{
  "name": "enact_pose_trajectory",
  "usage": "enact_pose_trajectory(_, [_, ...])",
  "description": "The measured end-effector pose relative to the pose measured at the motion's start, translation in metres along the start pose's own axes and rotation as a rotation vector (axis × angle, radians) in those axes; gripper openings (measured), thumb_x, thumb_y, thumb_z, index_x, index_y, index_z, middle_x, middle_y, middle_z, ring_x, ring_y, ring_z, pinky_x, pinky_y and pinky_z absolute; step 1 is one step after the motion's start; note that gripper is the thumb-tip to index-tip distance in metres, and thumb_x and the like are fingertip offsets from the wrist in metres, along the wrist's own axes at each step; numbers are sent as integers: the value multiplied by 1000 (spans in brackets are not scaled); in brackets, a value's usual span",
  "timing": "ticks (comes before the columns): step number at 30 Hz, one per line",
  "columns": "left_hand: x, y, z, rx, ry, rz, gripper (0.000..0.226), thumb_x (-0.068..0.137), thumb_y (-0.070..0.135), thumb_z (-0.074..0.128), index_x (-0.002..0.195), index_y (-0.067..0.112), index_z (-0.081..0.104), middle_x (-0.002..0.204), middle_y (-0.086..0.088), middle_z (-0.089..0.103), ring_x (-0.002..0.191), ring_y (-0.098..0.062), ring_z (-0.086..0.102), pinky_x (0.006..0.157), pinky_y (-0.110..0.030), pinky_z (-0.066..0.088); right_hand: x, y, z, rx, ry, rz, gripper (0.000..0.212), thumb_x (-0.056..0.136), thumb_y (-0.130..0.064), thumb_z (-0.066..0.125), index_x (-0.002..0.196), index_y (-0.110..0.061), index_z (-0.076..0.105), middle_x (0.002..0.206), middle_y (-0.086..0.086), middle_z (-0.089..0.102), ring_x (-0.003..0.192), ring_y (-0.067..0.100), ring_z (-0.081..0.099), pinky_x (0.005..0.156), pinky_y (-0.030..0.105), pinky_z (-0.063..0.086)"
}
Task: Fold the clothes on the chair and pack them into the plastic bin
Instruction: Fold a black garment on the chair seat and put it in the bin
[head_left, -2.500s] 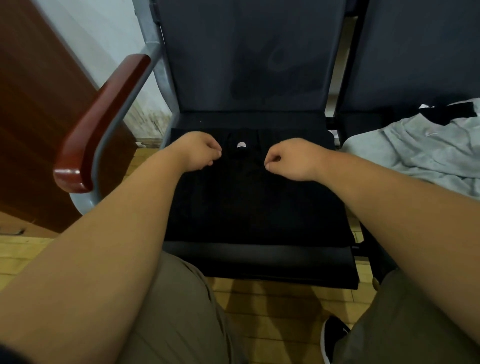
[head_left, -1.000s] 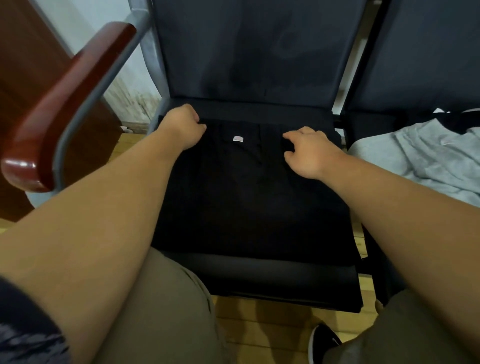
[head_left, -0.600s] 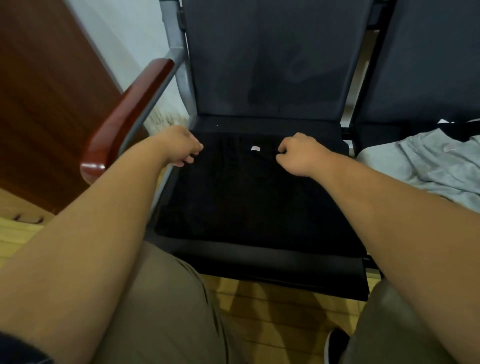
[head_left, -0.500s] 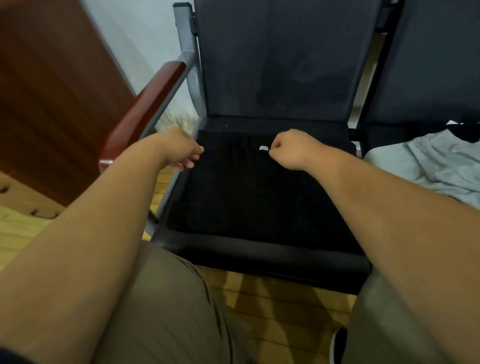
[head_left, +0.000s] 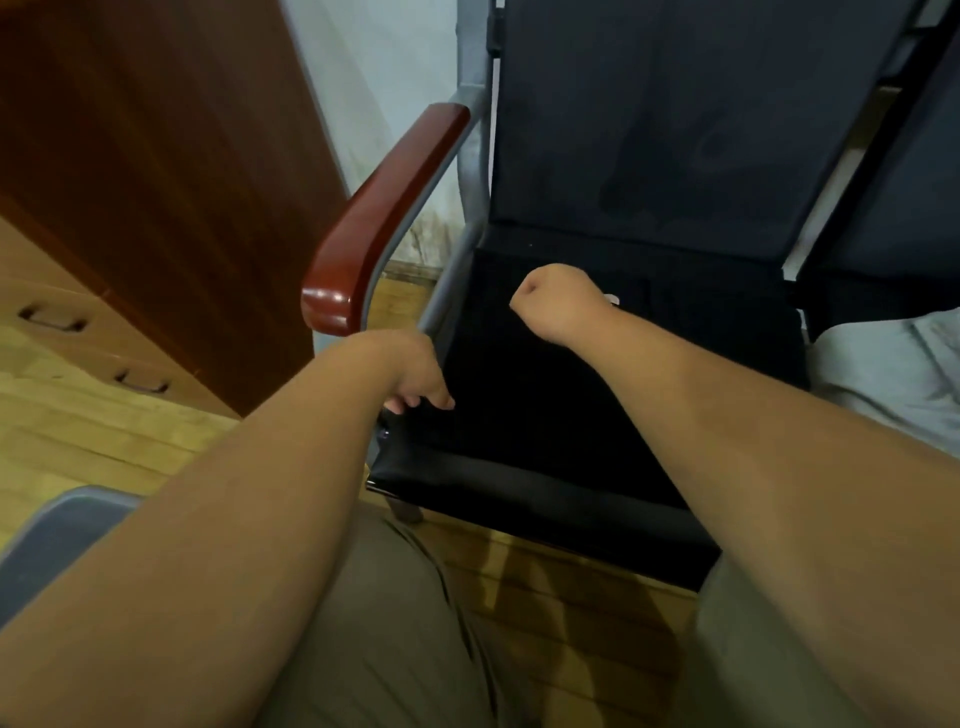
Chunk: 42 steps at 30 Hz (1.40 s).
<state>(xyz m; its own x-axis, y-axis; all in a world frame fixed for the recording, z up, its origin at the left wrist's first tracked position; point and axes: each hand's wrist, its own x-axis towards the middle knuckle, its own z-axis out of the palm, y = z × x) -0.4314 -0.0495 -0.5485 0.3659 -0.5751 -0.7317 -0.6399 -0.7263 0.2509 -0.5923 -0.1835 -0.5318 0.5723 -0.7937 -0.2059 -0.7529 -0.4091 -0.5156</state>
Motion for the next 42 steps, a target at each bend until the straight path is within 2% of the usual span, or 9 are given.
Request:
enact_pose_trajectory(3, [7,2,-2,87,3,50,39,87,32,87,114,9,71,101,-12,74,84,-27,76,85,-46,66,18,0,19,35,12,33,27,99,-23,56,99,-12,80,106,5,76,98,26,71,91,40,60])
enact_pose_trajectory(12, [8,2,-16,58,-21,163,25,91,24,79,111,12,69,99,-16,74,76,-25,79,70,-36,67,65,-21,43,-56,47,-12,20,99,-30,63,103,-14,74,102,5,72,96,24,68,89,39,59])
enact_pose_trajectory(18, [7,-2,-15,-71,-130,145,19,93,12,81,107,4,71,101,-19,75,89,-26,76,84,-46,66,98,-40,59,-269,53,-1,75,91,-60,69,152,-21,45,143,10,51,127,34,56,98,50,54])
enact_pose_trajectory(24, [6,-1,-14,-102,-171,120,19,92,10,82,104,3,69,93,-15,74,80,-22,76,84,-46,66,109,-41,64,-459,30,-111,56,104,-22,52,158,-28,39,146,12,47,126,37,55,100,51,54])
enact_pose_trajectory(30, [-4,7,-11,-215,-185,205,18,89,6,82,97,6,65,84,-12,65,72,-21,66,78,-43,66,98,-27,34,-377,109,-135,36,110,-16,37,126,-7,68,125,16,57,118,33,56,105,36,44])
enact_pose_trajectory(33, [-14,19,-6,-239,-201,280,18,90,5,80,92,8,62,74,-8,60,71,-19,62,78,-41,66,93,-11,7,-216,184,-88,34,105,-22,43,92,-2,67,116,18,64,102,32,61,89,34,49])
enact_pose_trajectory(36, [-23,42,2,-222,-213,355,20,91,4,78,91,11,60,66,-2,61,64,-13,63,73,-35,64,85,15,-22,-167,242,-27,33,95,-23,50,65,-11,52,78,8,61,77,27,61,72,38,57])
enact_pose_trajectory(40, [-28,83,22,-210,-191,419,17,91,5,77,95,12,62,63,0,61,59,-11,63,72,-35,64,71,55,-49,9,269,62,26,91,-17,55,92,-6,78,104,8,77,97,27,73,90,41,63])
enact_pose_trajectory(42, [-28,101,35,-199,-203,418,17,91,5,77,98,12,62,63,-1,60,59,-12,62,74,-37,65,61,73,-56,49,253,83,28,95,-16,59,113,-16,81,124,0,74,116,19,68,100,28,54])
